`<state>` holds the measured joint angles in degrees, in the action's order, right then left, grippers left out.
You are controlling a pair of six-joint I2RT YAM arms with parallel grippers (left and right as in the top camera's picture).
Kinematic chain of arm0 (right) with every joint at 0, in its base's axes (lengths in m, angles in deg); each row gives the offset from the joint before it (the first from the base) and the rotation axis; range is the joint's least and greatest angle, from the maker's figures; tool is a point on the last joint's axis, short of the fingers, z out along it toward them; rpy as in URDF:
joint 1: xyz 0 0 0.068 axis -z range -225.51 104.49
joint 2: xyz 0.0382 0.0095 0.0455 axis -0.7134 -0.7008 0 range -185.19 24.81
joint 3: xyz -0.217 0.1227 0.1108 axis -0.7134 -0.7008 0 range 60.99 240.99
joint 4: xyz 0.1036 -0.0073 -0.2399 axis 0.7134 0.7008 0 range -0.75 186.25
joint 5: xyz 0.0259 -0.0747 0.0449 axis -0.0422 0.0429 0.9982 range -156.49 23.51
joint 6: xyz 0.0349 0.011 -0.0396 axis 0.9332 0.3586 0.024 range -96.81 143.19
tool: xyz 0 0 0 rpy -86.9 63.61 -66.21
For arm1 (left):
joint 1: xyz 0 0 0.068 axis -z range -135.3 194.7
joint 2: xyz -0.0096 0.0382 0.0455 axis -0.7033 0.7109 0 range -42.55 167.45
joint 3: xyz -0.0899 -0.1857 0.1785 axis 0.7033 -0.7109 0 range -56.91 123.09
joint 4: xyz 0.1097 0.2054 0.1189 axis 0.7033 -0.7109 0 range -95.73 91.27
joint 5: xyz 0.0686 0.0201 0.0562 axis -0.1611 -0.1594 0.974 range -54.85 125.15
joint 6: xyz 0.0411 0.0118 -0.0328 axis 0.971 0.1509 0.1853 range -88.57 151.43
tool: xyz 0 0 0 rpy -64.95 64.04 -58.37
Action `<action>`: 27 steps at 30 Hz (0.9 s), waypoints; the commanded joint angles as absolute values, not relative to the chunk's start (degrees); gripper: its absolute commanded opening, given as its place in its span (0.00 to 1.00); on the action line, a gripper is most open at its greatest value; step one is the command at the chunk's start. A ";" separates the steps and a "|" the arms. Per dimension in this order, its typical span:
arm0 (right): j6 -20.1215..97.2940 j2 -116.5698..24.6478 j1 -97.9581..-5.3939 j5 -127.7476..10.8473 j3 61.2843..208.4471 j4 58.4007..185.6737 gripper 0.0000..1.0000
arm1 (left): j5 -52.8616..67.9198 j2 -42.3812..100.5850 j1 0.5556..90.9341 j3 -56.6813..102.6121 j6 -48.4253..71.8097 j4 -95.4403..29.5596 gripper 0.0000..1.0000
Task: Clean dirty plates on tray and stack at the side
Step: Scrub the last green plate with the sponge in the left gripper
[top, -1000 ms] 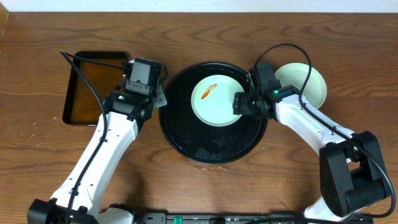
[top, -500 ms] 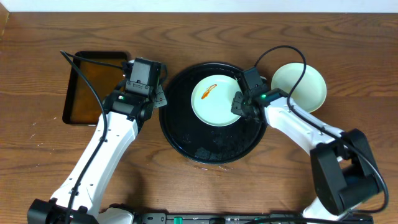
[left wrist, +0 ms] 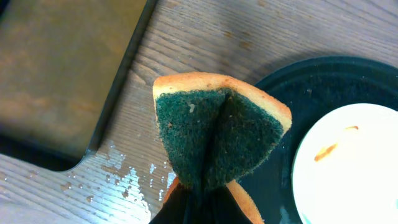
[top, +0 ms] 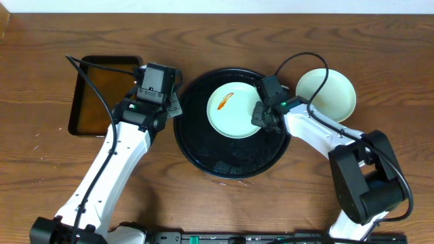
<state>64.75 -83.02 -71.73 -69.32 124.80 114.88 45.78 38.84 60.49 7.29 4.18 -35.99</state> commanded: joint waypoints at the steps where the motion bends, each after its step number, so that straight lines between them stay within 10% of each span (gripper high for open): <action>1: 60.33 -83.96 -71.69 -69.19 125.13 115.62 0.01 | 45.80 39.17 60.31 6.94 3.24 -35.99 0.08; 13: 40.68 -83.85 -72.63 -61.08 125.92 113.66 0.01 | 27.64 47.08 61.86 6.94 6.48 -29.96 0.08; 27: 43.96 -83.85 -72.93 -63.71 125.92 113.50 0.01 | 23.83 56.78 68.79 6.94 2.02 -21.32 0.08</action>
<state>43.13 -83.15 -72.47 -62.02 125.39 113.57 24.69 55.73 67.07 7.29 5.17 -22.92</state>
